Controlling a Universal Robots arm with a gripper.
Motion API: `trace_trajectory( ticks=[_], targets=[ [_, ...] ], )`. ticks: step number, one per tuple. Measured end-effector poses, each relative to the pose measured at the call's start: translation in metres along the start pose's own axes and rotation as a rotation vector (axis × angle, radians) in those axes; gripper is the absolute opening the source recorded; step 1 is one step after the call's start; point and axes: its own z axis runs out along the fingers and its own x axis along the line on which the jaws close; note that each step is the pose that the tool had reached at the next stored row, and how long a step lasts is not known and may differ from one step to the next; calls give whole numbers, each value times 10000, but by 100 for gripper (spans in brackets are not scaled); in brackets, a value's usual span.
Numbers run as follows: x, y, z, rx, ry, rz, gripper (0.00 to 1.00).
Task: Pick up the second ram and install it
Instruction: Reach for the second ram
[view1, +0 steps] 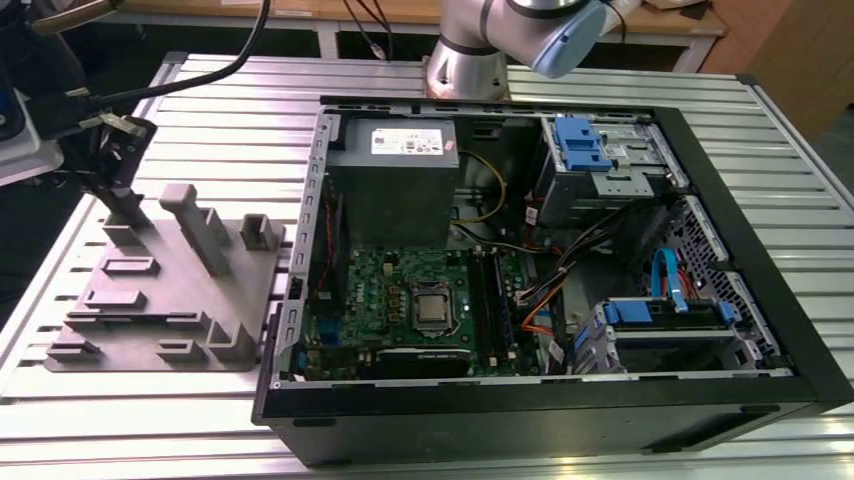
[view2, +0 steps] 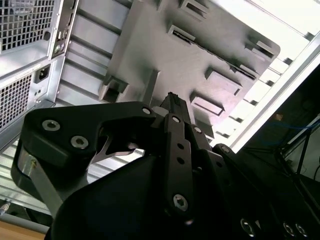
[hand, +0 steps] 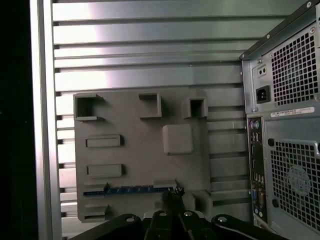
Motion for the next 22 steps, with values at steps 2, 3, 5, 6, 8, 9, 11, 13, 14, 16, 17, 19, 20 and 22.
trace_trajectory(
  ticks=[2, 3, 5, 6, 8, 9, 11, 13, 14, 16, 17, 19, 20, 22],
  targets=[
    [24, -22, 19, -1, -1, 0, 7],
    [36, -33, 28, -1, -1, 0, 7],
    [60, -57, 47, -1, 0, 2, 7],
    [69, -68, 56, -1, -1, 1, 7],
    [86, -89, 75, 0, 0, 0, 7],
    [96, -100, 87, -1, 0, 1, 7],
    [114, -118, 106, 0, 0, 1, 7],
    [131, -136, 127, -1, 0, 0, 7],
    [141, -145, 137, -1, -1, 0, 7],
    [165, -161, 155, 0, 0, 0, 7],
    [179, -167, 166, 0, -1, 0, 7],
    [216, -179, 188, 0, 0, 0, 7],
    [233, -185, 200, -1, -1, 1, 7],
    [266, -197, 223, -1, 0, 0, 7]
  ],
)
